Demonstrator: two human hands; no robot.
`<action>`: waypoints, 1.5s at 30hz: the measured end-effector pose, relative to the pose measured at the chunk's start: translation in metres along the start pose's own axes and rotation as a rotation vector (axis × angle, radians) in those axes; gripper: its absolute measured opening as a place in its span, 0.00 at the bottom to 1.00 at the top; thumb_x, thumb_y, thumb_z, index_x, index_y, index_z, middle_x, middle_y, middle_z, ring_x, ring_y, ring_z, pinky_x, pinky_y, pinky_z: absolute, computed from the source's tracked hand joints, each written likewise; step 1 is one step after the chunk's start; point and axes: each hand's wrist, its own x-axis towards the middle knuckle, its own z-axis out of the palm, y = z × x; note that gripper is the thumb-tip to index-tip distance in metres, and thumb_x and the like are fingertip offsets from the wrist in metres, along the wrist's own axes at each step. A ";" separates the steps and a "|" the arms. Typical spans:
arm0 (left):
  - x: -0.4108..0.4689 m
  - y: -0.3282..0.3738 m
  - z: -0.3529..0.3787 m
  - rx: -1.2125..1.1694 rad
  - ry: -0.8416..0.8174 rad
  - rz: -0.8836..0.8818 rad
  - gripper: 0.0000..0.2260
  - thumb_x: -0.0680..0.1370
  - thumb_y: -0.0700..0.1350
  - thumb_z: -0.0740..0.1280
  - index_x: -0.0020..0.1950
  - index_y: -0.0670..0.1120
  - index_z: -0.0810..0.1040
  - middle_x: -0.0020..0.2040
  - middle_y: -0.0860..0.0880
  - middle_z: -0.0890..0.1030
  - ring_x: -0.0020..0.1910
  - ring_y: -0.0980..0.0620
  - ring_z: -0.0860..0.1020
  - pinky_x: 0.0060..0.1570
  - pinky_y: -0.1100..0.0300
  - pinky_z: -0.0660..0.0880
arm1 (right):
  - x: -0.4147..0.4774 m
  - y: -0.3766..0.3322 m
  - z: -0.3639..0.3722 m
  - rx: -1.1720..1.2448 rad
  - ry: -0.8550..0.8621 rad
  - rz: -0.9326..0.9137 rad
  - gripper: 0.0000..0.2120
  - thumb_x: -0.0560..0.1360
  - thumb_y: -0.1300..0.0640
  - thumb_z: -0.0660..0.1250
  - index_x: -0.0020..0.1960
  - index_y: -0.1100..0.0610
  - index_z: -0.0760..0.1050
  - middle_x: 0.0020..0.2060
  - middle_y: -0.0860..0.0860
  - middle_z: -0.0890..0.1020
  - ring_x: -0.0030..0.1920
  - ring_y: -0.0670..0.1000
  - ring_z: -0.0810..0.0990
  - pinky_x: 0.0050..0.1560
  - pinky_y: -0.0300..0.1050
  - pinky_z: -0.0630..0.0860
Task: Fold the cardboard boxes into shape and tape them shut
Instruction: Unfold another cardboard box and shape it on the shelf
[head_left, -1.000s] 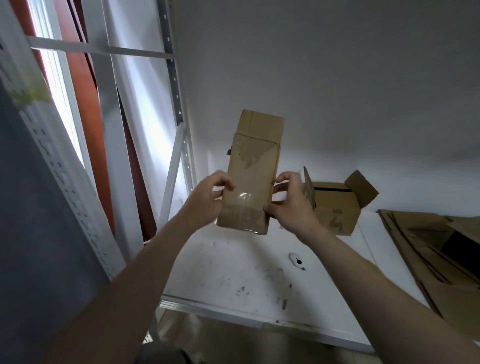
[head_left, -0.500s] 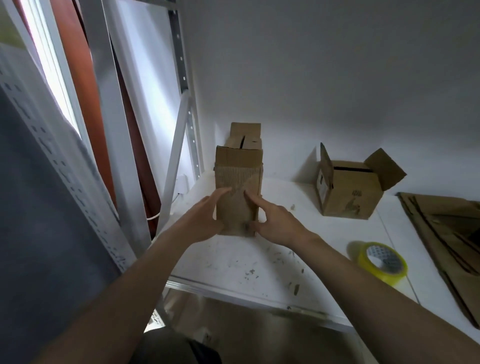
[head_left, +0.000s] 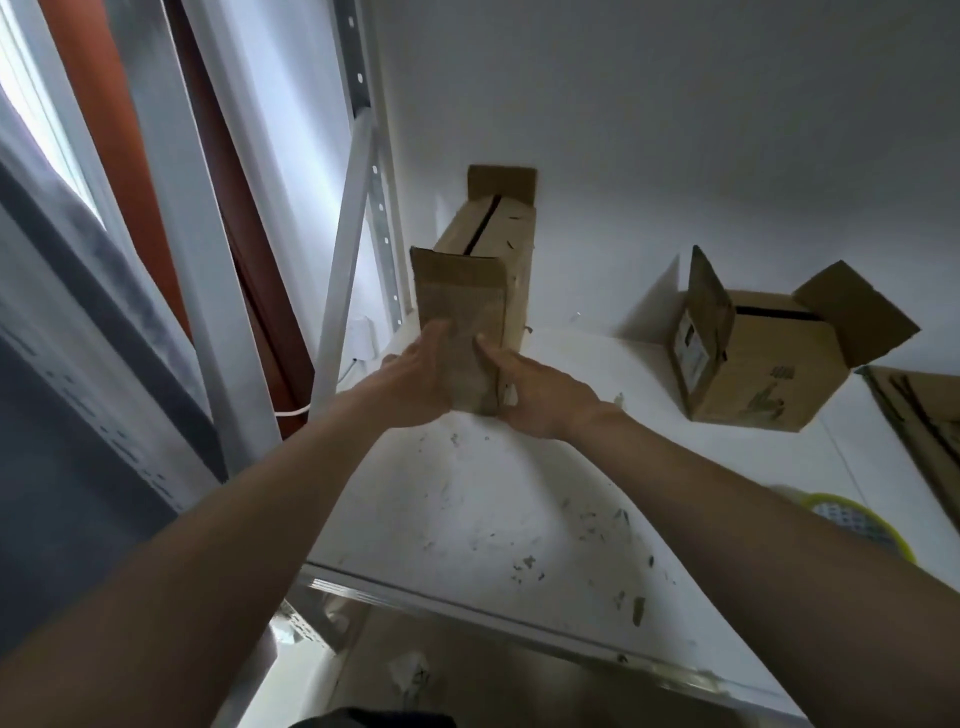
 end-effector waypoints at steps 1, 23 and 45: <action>0.000 -0.001 0.002 0.022 0.001 -0.006 0.40 0.78 0.45 0.72 0.75 0.60 0.45 0.74 0.47 0.65 0.65 0.42 0.70 0.60 0.49 0.69 | 0.001 0.000 0.000 -0.014 0.015 -0.012 0.44 0.80 0.50 0.66 0.79 0.34 0.36 0.79 0.51 0.62 0.70 0.60 0.72 0.66 0.58 0.73; -0.037 0.291 0.071 0.154 -0.193 0.176 0.42 0.76 0.51 0.69 0.80 0.62 0.44 0.80 0.47 0.53 0.76 0.40 0.56 0.68 0.41 0.67 | -0.294 0.181 -0.119 0.036 0.151 0.470 0.36 0.77 0.50 0.69 0.81 0.46 0.57 0.75 0.54 0.69 0.72 0.58 0.70 0.70 0.52 0.70; -0.009 0.485 0.186 0.111 -0.217 0.322 0.31 0.79 0.50 0.67 0.78 0.55 0.56 0.72 0.44 0.65 0.69 0.40 0.65 0.59 0.49 0.70 | -0.447 0.357 -0.146 0.080 0.314 0.932 0.23 0.79 0.53 0.59 0.74 0.51 0.63 0.76 0.50 0.60 0.75 0.67 0.58 0.70 0.79 0.56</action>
